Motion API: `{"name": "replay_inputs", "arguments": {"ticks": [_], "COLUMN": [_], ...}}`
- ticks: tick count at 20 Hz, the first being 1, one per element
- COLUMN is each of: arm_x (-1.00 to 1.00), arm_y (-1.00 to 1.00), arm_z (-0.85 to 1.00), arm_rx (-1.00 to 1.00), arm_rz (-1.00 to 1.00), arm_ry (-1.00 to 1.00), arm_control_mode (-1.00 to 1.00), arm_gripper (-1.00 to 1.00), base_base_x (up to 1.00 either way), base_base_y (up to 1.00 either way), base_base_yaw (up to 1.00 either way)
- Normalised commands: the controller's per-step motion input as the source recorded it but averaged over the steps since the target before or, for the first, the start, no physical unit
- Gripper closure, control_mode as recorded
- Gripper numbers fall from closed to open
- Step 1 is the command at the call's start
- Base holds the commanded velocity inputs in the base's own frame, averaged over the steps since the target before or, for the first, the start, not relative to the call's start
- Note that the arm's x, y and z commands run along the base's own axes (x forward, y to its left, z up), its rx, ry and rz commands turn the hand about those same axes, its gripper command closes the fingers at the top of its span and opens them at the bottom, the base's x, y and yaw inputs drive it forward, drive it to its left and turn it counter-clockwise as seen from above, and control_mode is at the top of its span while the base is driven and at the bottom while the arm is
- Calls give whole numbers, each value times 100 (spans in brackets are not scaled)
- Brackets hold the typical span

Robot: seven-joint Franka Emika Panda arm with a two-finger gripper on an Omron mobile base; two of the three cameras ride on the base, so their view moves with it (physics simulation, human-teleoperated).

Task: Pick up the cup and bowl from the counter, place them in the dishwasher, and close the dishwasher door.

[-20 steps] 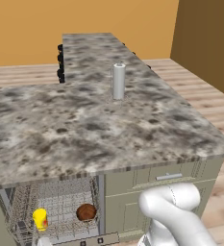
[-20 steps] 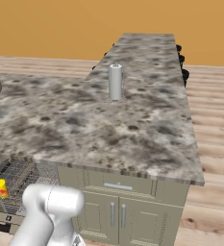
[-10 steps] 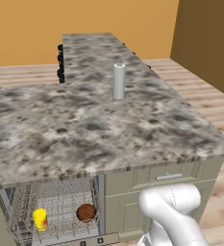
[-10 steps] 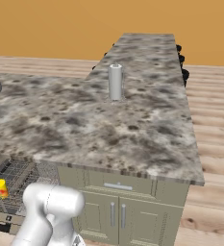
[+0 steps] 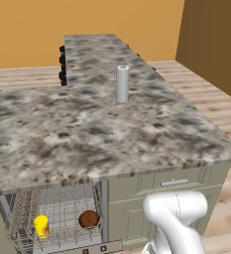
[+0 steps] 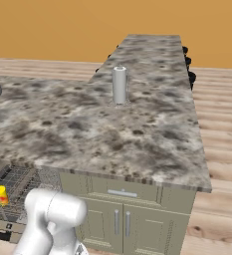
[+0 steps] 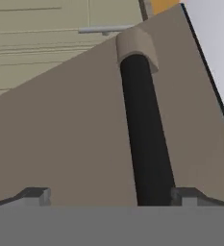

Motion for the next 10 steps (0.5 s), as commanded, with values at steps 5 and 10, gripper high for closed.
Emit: {"name": "replay_inputs", "arguments": {"ticks": [5,10], "arm_x": [38,59], "arm_y": [0,0], "arm_z": [-87,-65], "arm_rx": [0,0], "arm_rz": [0,0], "arm_ry": [-4,-5], "arm_control_mode": [-100,-100], "arm_gripper": [-100,-100], "base_base_x": [0,0], "base_base_y": [0,0], "base_base_yaw": [0,0]}}
